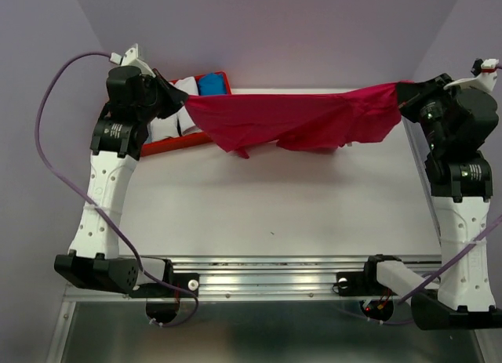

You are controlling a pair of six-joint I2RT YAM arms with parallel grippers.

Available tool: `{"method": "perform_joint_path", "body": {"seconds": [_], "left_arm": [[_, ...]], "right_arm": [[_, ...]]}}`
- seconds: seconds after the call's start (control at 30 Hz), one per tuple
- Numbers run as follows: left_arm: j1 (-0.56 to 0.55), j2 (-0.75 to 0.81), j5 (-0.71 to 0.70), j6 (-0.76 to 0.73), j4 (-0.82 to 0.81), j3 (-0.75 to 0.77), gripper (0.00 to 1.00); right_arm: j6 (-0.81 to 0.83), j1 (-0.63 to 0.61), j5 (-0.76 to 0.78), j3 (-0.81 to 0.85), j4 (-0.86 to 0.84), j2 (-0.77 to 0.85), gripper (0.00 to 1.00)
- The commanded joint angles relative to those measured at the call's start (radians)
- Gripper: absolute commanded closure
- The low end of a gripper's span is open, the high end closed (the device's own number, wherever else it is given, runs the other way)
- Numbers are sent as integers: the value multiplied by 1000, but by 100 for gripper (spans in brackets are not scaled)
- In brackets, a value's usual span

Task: Roll the t-shirts
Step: Fold the T-shirt at the center of the board.

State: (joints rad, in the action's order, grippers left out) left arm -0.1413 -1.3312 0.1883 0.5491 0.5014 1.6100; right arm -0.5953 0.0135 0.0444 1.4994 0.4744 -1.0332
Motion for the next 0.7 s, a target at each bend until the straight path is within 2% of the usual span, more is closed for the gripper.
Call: {"method": "perform_joint_path", "body": {"seconds": [0.0, 0.13, 0.43, 0.57, 0.63, 0.67], "left_arm": [[12, 73, 19, -46, -44, 22, 100], [12, 112, 48, -40, -78, -15, 100], [12, 77, 82, -20, -202, -245, 100], [14, -25, 117, -20, -233, -200, 100], [12, -104, 140, -23, -241, -147, 100], [12, -138, 145, -34, -221, -65, 100]], "right_arm": [[64, 6, 49, 87, 36, 24, 99], [86, 6, 63, 39, 58, 51, 99], [77, 6, 55, -162, 35, 53, 99], [103, 6, 61, -149, -5, -56, 99], [117, 6, 66, -114, -66, -108, 99], [129, 6, 71, -56, -83, -170, 99]]}}
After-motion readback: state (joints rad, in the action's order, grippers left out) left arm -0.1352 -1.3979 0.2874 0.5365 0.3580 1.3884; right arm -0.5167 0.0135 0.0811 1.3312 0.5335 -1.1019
